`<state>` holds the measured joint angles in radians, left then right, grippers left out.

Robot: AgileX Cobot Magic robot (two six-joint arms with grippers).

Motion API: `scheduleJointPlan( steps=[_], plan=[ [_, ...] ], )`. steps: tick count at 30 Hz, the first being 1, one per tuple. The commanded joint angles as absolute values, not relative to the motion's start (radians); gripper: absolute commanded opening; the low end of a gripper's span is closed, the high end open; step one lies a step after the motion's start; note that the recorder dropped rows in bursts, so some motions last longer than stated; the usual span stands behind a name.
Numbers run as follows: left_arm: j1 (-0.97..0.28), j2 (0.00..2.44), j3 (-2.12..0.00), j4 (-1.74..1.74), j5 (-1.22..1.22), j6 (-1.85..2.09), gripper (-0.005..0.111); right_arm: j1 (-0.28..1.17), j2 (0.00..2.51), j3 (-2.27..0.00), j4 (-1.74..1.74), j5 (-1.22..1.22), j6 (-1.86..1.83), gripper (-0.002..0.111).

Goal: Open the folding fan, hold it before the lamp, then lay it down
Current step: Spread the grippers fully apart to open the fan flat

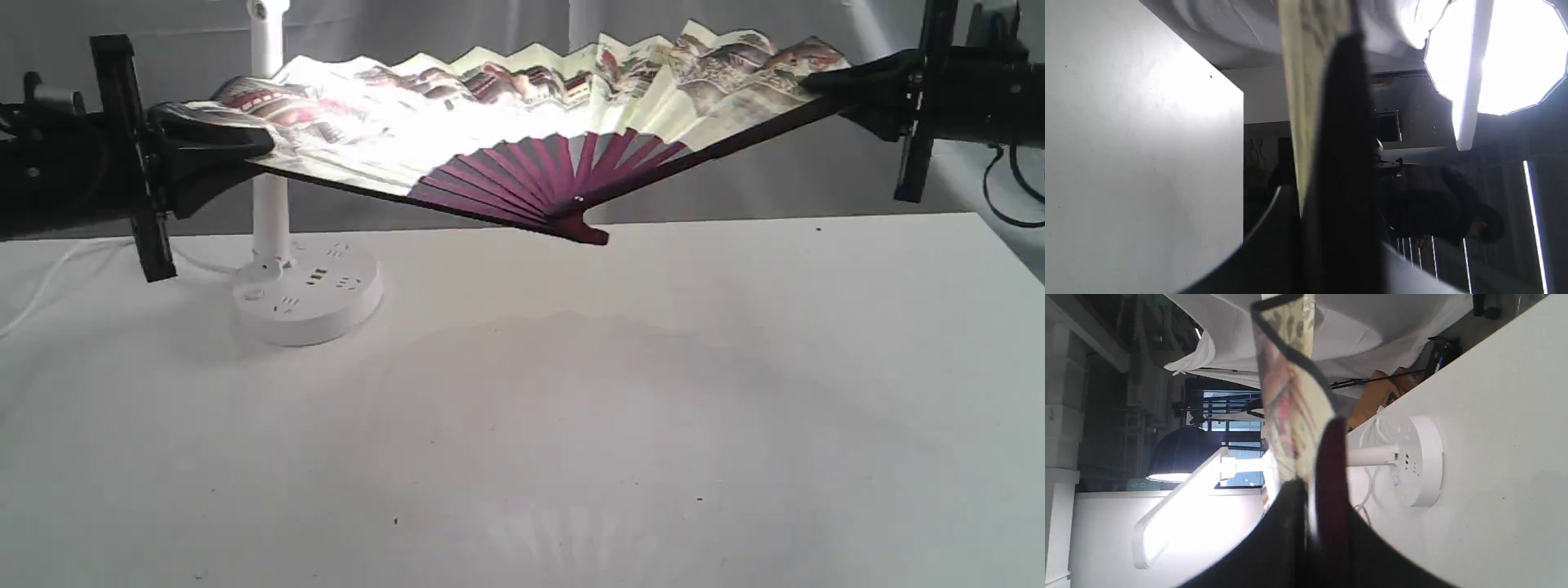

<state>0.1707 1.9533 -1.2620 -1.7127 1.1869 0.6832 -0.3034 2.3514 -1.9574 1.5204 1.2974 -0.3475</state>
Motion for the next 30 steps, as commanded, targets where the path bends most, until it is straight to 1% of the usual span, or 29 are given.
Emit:
scheduleJointPlan(
  steps=[1,17,24,30],
  plan=[
    [0.187,1.924,-1.217,-1.717,1.221,0.703,0.0,-0.375,2.342,-1.931,1.439,1.221,-0.41,0.0],
    [0.187,1.872,-1.083,-1.702,1.221,0.847,0.0,-0.474,2.308,-1.71,1.475,1.221,-0.674,0.0],
    [0.187,1.872,-0.97,-1.744,1.221,0.933,0.0,-0.479,2.308,-1.598,1.556,1.221,-0.809,0.0],
    [0.187,1.872,-0.918,-1.744,1.221,0.98,0.0,-0.479,2.308,-1.567,1.567,1.221,-0.826,0.0]
  ],
)
